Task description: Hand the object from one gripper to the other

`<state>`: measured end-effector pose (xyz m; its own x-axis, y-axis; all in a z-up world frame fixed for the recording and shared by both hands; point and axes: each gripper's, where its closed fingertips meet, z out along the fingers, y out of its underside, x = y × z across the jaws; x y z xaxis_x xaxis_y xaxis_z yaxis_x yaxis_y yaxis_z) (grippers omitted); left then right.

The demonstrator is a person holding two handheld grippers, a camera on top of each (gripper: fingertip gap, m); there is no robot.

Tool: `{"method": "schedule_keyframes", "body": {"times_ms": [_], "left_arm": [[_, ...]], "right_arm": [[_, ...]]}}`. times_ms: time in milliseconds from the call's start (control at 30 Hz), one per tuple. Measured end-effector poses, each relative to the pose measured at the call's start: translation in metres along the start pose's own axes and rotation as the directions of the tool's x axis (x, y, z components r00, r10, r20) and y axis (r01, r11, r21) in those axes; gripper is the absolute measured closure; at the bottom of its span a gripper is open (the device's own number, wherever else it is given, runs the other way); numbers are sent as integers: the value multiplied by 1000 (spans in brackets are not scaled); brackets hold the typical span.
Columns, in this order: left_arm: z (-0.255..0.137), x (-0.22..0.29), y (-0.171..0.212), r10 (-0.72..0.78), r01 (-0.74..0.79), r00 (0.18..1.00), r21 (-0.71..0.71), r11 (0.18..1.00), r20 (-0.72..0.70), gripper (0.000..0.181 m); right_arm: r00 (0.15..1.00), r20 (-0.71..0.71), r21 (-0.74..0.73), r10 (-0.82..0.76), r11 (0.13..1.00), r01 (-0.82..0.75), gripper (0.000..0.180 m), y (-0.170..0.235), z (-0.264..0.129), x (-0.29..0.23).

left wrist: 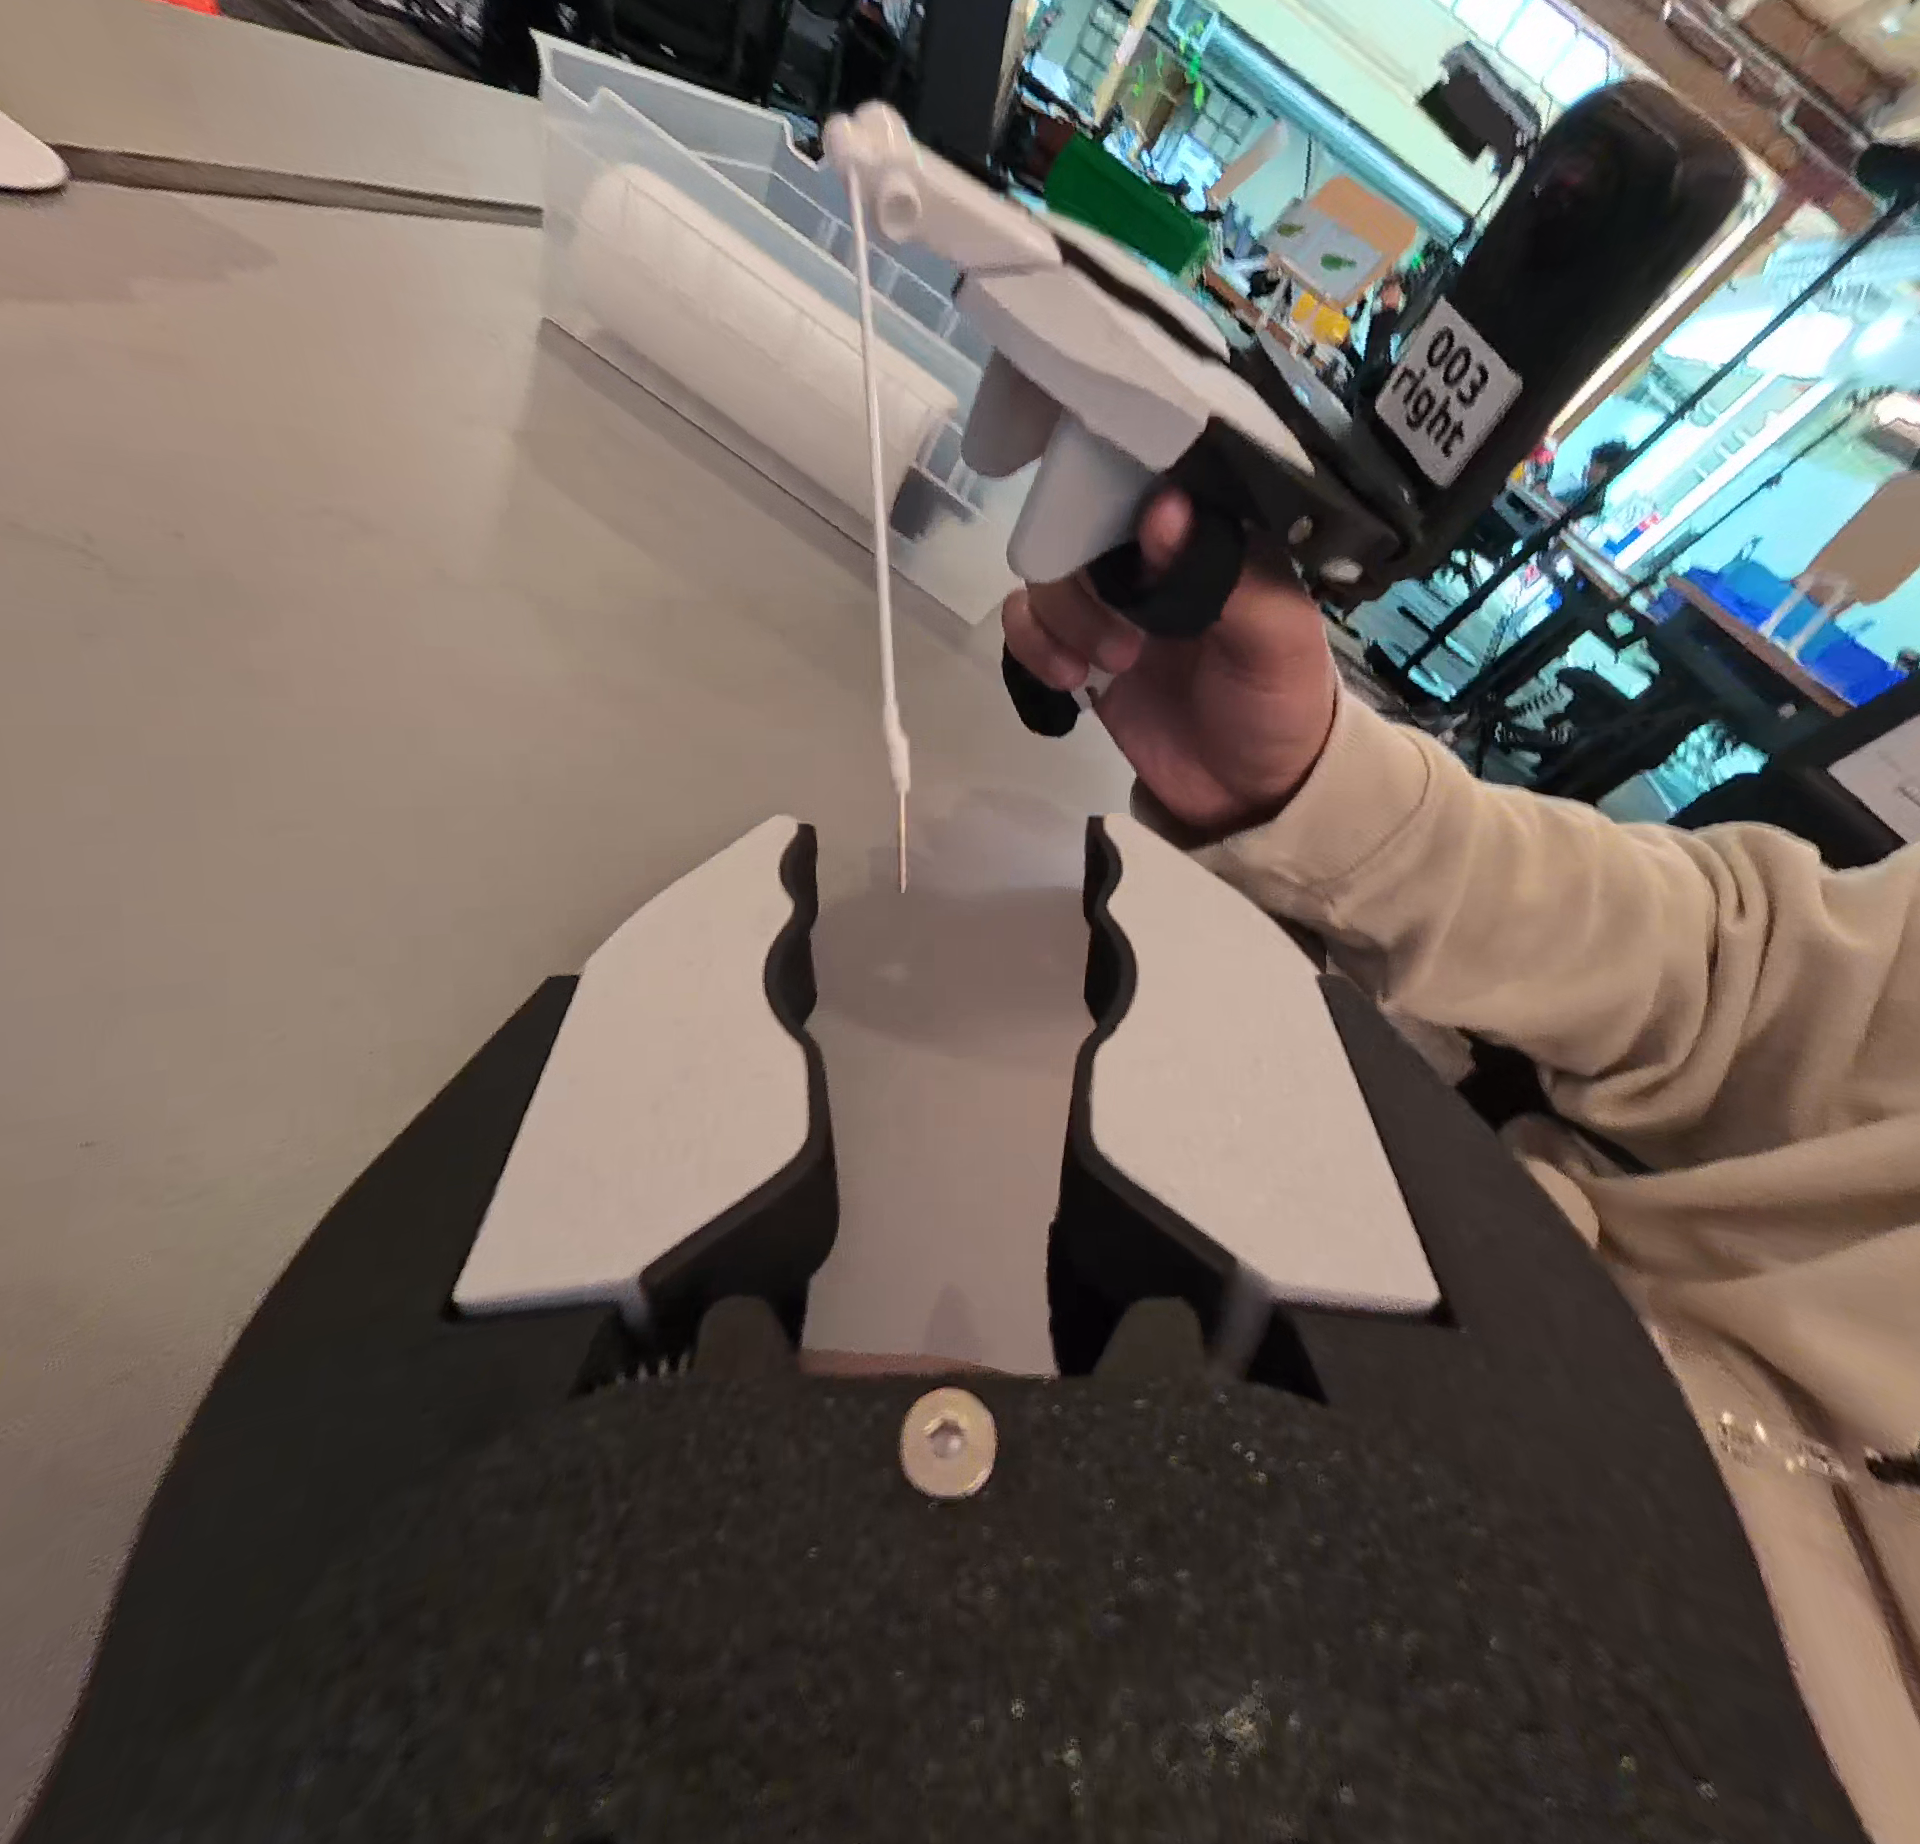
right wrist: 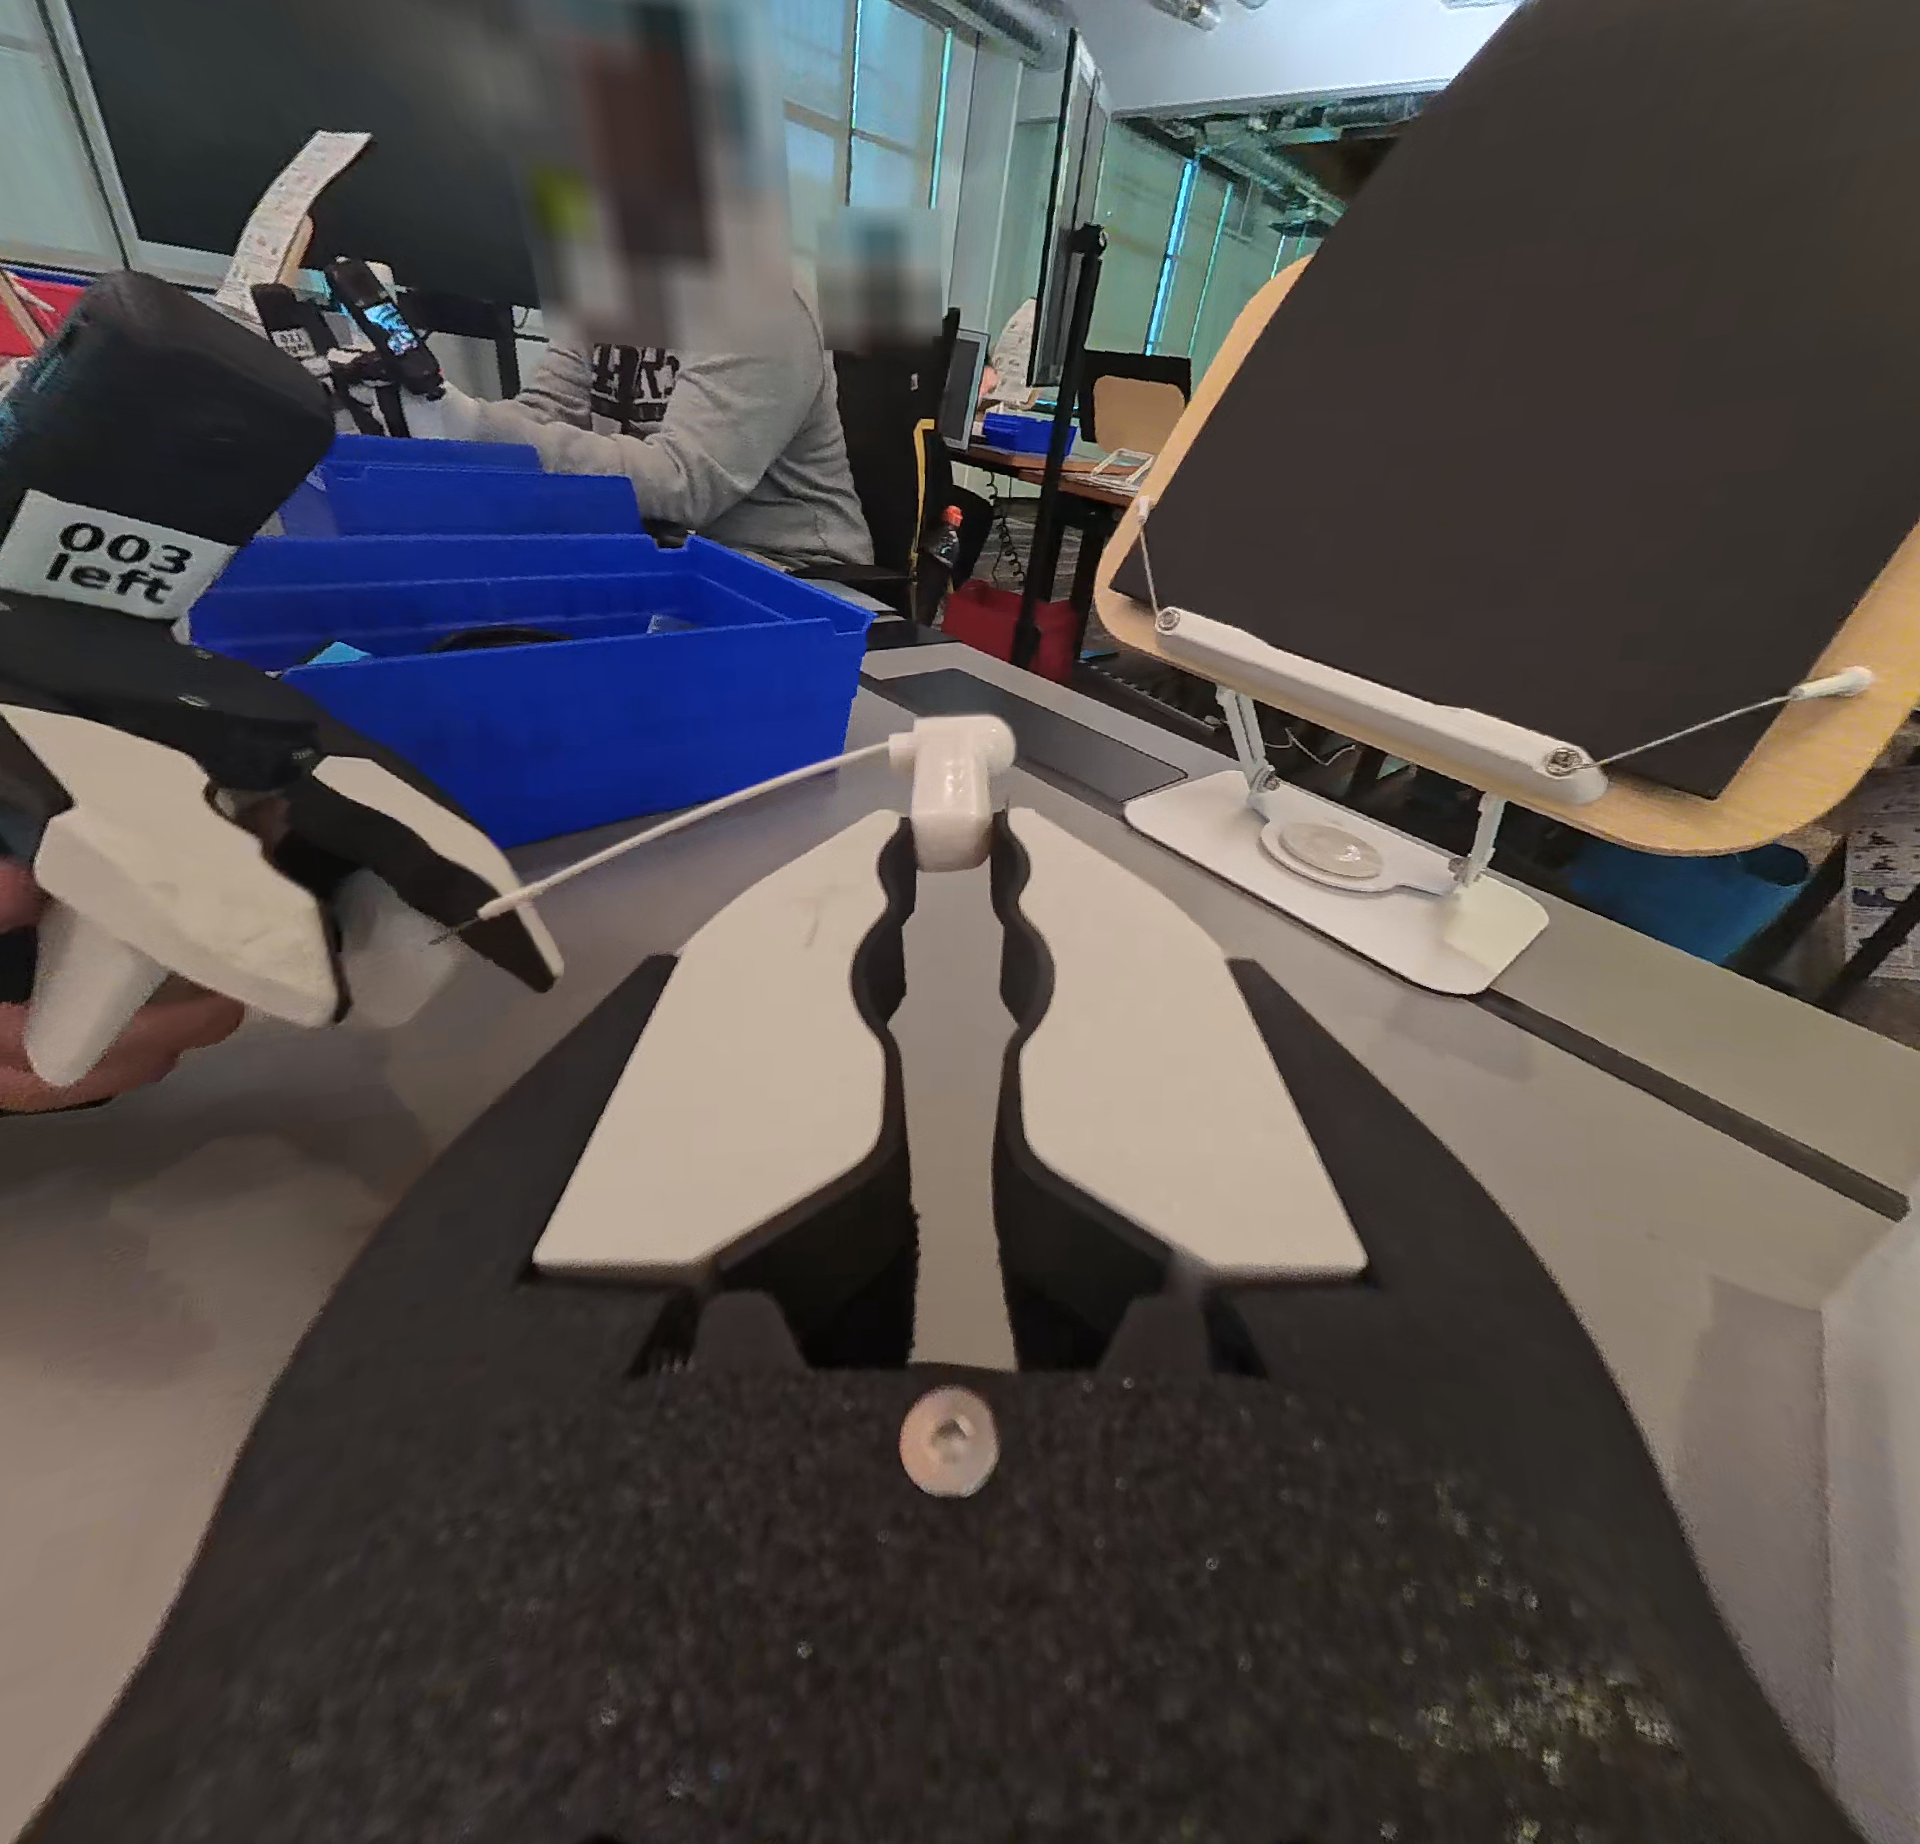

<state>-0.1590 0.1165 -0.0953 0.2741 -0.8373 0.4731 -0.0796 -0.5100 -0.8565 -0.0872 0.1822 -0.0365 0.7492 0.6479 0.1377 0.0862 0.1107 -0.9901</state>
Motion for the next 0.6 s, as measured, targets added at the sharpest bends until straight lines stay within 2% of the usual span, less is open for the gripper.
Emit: {"method": "schedule_keyframes", "body": {"times_ms": [133,167,200,267,433,567,600], "left_arm": [[2,3,-5,-87,89,995,44,995,-43,145],[2,3,-3,-95,97,994,35,995,-49,167],[2,1,-1,-90,91,995,25,995,-39,178],[0,-4,-2,-82,82,997,32,996,0,179],[-13,-1,-17,-99,104,994,106,989,-52,179],[-21,-10,-18,-45,44,999,85,995,8,179],[-23,-12,-19,-24,21,999,74,997,32,179]], "right_arm": [[999,22,-12,-26,1000,26,166,2,3,-7],[999,26,-12,-28,1000,28,166,2,3,-8],[999,27,-9,-28,1000,28,166,1,3,-9],[999,26,-11,-31,999,31,166,0,3,-9],[999,35,-19,-41,999,42,166,5,2,-7],[994,39,-47,-98,994,100,166,15,4,-10],[993,38,-57,-113,992,115,161,18,5,-11]]}}
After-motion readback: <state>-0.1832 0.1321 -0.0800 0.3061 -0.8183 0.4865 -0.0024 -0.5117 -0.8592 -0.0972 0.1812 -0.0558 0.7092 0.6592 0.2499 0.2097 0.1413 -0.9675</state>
